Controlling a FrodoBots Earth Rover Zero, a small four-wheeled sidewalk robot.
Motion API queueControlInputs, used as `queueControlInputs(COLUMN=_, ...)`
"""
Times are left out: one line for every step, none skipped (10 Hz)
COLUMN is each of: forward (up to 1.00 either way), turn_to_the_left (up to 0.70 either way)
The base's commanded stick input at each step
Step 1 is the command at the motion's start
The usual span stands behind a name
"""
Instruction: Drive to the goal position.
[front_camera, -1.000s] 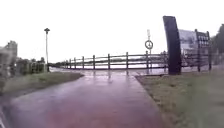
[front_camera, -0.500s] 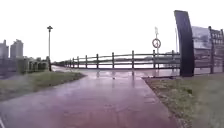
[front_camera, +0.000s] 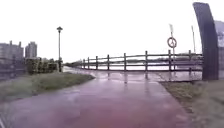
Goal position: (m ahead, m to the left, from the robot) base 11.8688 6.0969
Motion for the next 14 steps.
queueControlInputs(forward=1.00, turn_to_the_left=-0.01)
queueControlInputs(forward=1.00, turn_to_the_left=-0.01)
queueControlInputs(forward=1.00, turn_to_the_left=-0.01)
queueControlInputs(forward=1.00, turn_to_the_left=-0.01)
queueControlInputs(forward=1.00, turn_to_the_left=-0.01)
queueControlInputs(forward=1.00, turn_to_the_left=-0.01)
queueControlInputs(forward=1.00, turn_to_the_left=-0.01)
queueControlInputs(forward=1.00, turn_to_the_left=-0.01)
queueControlInputs(forward=1.00, turn_to_the_left=-0.01)
queueControlInputs(forward=1.00, turn_to_the_left=-0.01)
queueControlInputs(forward=1.00, turn_to_the_left=-0.01)
queueControlInputs(forward=1.00, turn_to_the_left=-0.01)
queueControlInputs(forward=1.00, turn_to_the_left=-0.01)
queueControlInputs(forward=1.00, turn_to_the_left=-0.01)
